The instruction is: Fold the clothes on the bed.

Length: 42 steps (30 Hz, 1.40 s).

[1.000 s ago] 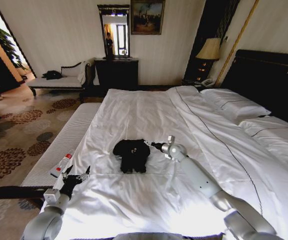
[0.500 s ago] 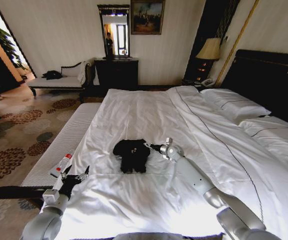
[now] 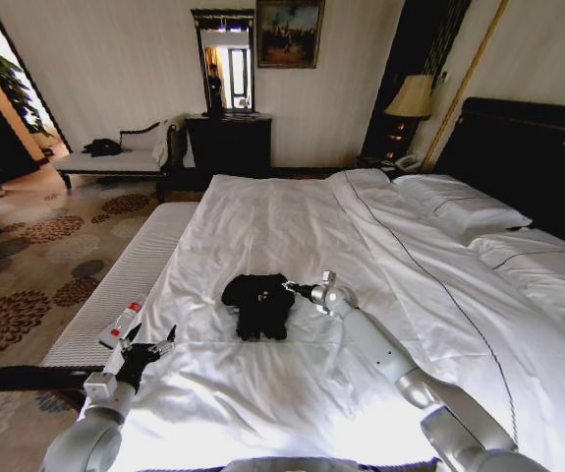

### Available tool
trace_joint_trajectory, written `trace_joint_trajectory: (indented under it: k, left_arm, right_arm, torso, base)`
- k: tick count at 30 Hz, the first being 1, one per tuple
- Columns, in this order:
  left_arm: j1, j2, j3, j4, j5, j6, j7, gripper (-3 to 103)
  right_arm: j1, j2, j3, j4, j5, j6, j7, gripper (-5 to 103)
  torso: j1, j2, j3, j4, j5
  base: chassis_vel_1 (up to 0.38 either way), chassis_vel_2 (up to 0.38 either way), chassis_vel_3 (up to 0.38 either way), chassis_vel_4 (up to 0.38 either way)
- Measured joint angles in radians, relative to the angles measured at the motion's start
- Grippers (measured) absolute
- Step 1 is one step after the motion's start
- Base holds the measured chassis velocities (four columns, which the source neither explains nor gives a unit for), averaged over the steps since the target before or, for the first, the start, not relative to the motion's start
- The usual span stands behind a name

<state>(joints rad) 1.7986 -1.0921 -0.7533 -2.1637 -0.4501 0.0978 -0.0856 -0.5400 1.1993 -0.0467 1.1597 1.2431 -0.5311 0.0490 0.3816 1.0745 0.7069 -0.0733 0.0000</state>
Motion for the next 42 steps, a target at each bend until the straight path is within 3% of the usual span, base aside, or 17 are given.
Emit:
trace_joint_trajectory:
  k: [3, 10, 16, 23, 26, 30, 42]
  left_arm:
    - [0.010, -0.003, -0.004, -0.008, 0.003, -0.001, 0.000, 100]
    - [-0.003, 0.001, 0.003, -0.004, 0.000, 0.001, -0.007, 100]
    - [-0.026, 0.010, 0.014, 0.014, -0.026, 0.016, -0.014, 100]
    - [-0.168, 0.078, 0.058, 0.073, -0.166, 0.068, -0.055, 100]
    - [-0.299, 0.118, 0.143, 0.136, -0.290, 0.106, -0.101, 100]
    - [-0.437, 0.143, 0.243, 0.228, -0.372, 0.130, -0.125, 100]
    - [-0.751, 0.112, 0.468, 0.482, -0.464, 0.162, -0.136, 100]
  right_arm:
    - [-0.001, -0.001, 0.001, 0.007, 0.000, 0.001, 0.001, 19]
    - [-0.008, -0.003, 0.004, 0.022, 0.001, 0.002, 0.004, 1]
    - [-0.015, -0.014, 0.005, 0.046, 0.001, 0.002, 0.007, 0]
    - [-0.018, -0.030, 0.000, 0.065, -0.009, 0.002, 0.014, 0]
    - [-0.019, -0.037, -0.008, 0.072, -0.016, 0.002, 0.016, 0]
    - [-0.019, -0.038, -0.017, 0.074, -0.022, 0.002, 0.018, 0]
    - [-0.021, -0.031, -0.022, 0.056, -0.033, 0.004, 0.016, 0]
  torso:
    - [0.000, 0.000, 0.000, 0.0000, 0.0000]
    - [0.000, 0.000, 0.000, 0.0000, 0.0000]
    - [0.000, 0.000, 0.000, 0.0001, 0.0000]
    - [0.000, 0.000, 0.000, 0.0000, 0.0000]
    - [0.000, 0.000, 0.000, -0.0002, -0.0001]
    - [0.000, 0.000, 0.000, -0.0002, -0.0003]
    - [0.000, 0.000, 0.000, 0.0000, -0.0001]
  base:
    - [0.000, 0.000, 0.000, 0.000]
    - [0.000, 0.000, 0.000, 0.000]
    - [0.000, 0.000, 0.000, 0.000]
    - [0.000, 0.000, 0.000, 0.000]
    - [0.000, 0.000, 0.000, 0.000]
    - [0.000, 0.000, 0.000, 0.000]
    - [0.000, 0.000, 0.000, 0.000]
